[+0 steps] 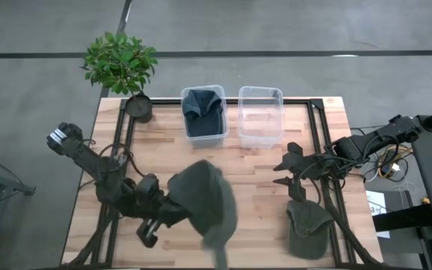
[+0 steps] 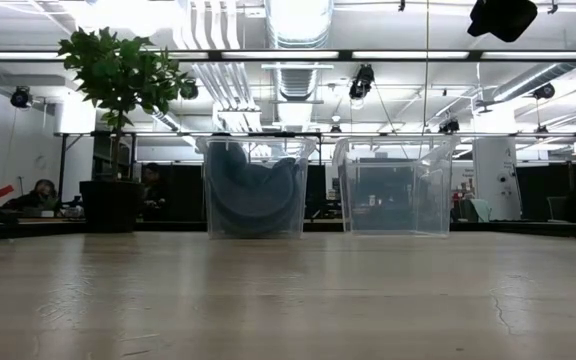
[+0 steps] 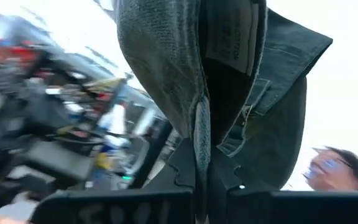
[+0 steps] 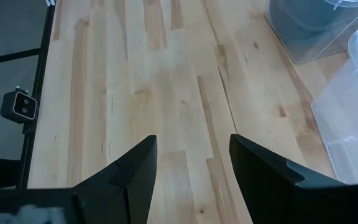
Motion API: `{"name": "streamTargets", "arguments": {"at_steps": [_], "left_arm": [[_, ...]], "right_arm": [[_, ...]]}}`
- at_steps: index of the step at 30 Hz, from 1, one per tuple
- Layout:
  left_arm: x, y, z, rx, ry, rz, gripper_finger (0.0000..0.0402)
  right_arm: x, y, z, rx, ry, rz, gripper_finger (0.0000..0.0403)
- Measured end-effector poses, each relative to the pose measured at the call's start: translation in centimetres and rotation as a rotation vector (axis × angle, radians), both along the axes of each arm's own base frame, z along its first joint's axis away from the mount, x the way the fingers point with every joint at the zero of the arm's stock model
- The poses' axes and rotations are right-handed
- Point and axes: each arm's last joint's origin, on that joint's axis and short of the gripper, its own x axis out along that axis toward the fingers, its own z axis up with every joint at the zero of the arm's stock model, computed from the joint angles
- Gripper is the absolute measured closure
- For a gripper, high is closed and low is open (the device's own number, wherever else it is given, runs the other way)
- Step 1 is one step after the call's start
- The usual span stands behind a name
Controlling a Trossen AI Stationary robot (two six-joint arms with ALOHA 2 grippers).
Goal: Pick & Place hat
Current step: Put the left black cap into the right transparent bin
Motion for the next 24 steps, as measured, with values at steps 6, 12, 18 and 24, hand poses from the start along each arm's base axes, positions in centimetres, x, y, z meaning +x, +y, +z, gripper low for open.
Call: {"name": "streamTargets", "arguments": {"at_steps": [6,12,18,24], "left_arm": [[1.8,0.7,-2.4,-0.233,0.241,0.307,0.0399],[3.5,1.4,-5.3,-0.401,0.341,0.590,0.0399],[5.7,2.2,-6.8,-0.332,0.379,0.727,0.0399],[6.6,3.0,-6.7,-0.113,0.479,0.951,0.0399]], "right_arm": [[0.0,0.0,0.0,-0.001,0.000,0.001,0.0207],[0.0,0.0,0.0,-0.001,-0.006,0.003,0.0207],[0.7,0.3,0.8,0.026,-0.111,0.019,0.0207],[1.5,0.6,2.0,0.081,-0.247,0.019,0.0207]]}}
